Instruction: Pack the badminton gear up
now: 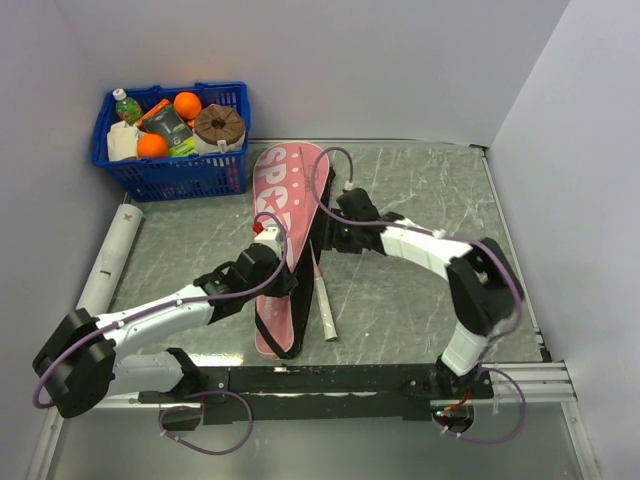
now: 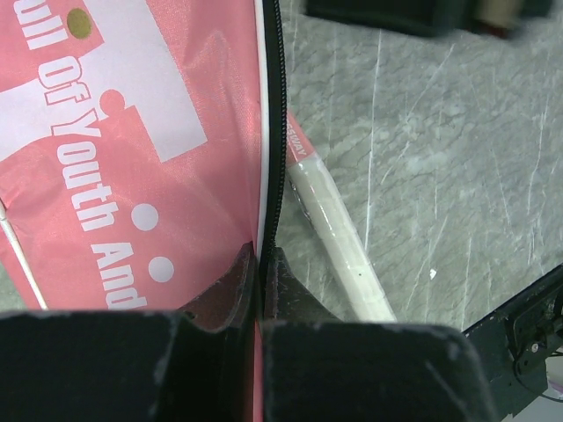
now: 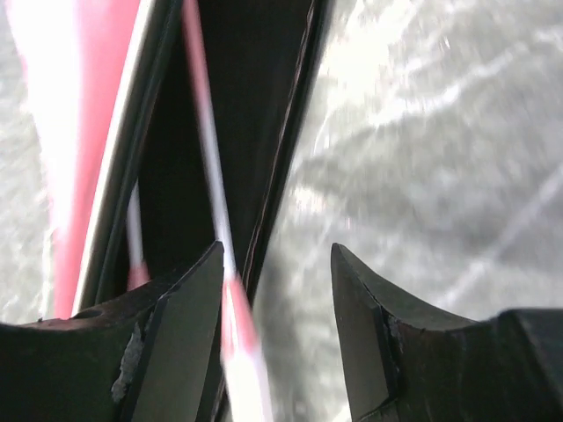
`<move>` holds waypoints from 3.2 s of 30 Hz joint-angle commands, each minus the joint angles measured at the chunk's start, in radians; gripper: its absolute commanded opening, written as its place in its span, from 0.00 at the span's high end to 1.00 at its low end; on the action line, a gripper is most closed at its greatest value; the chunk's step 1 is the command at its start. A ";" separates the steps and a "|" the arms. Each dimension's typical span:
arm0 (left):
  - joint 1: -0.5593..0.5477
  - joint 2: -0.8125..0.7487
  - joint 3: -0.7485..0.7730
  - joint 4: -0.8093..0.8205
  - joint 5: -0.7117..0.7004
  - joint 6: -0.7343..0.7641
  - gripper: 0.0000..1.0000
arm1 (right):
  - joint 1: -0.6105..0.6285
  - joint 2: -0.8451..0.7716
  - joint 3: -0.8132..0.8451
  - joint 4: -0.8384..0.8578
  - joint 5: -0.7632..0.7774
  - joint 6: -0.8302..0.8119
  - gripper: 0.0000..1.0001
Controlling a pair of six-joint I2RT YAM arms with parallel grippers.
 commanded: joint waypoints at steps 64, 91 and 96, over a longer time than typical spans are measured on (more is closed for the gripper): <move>-0.007 -0.110 -0.073 0.103 0.018 0.027 0.99 | 0.332 -0.182 -0.464 0.436 -0.331 0.291 0.62; -0.007 -0.175 -0.090 -0.049 -0.058 -0.006 0.99 | 0.367 0.050 -0.343 0.788 -0.400 0.248 0.50; -0.006 -0.153 -0.090 -0.072 -0.092 -0.023 0.99 | 0.326 -0.115 -0.461 0.643 -0.273 0.198 0.45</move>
